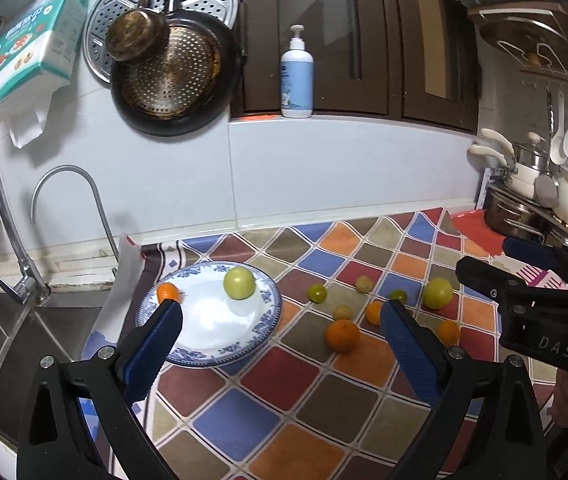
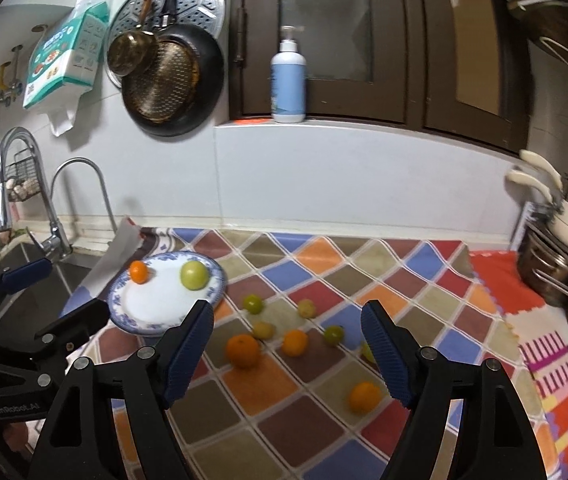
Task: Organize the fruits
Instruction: 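Withdraw both grippers from the plate toward the remaining fruits, then grasp an orange with the left gripper while the right gripper grasps another orange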
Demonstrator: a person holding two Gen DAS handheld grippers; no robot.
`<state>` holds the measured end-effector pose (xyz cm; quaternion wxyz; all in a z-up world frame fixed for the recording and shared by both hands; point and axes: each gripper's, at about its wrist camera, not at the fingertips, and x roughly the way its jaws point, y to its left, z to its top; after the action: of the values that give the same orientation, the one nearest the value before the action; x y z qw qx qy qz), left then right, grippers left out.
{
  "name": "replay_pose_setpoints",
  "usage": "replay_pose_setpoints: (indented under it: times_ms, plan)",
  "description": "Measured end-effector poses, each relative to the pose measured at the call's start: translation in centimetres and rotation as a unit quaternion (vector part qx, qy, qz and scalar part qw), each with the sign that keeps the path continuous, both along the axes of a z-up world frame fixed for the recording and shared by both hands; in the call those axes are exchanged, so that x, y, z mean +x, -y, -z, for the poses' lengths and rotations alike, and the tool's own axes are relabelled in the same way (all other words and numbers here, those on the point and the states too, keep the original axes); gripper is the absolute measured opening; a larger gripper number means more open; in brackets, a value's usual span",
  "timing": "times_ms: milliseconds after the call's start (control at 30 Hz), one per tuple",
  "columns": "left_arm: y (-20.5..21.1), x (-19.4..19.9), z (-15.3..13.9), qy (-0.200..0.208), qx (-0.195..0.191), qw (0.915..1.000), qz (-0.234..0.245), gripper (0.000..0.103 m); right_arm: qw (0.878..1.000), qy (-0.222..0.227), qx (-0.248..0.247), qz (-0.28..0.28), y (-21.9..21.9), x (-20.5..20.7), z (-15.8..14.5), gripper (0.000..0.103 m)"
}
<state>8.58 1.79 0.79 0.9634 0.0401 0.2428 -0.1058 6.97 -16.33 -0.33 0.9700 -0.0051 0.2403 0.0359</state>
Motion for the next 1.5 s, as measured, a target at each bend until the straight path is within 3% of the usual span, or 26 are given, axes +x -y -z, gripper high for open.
replay_pose_setpoints:
  times_ms: [400, 900, 1100, 1500]
  plan:
    - [2.4, -0.2, 3.4, -0.016, 0.04, 0.9989, 0.016, 0.101, 0.998, -0.018, -0.023, 0.064, 2.9, -1.9, 3.5, 0.077]
    - [4.7, 2.7, 7.6, -0.049, 0.1, 0.9924, 0.052, 0.1, 0.992, -0.081, -0.012, 0.094, 5.0, 0.7, 8.4, 0.076]
    - [5.4, 4.7, 8.8, -0.061, 0.101, 0.9909, 0.065, 0.1, 0.989, -0.111, 0.004, 0.094, 5.5, 2.2, 10.2, 0.076]
    - [7.4, 8.8, 11.5, -0.1, 0.103, 0.983, 0.115, 0.085, 0.984, -0.153, 0.02, 0.093, 6.3, 5.1, 12.5, 0.067]
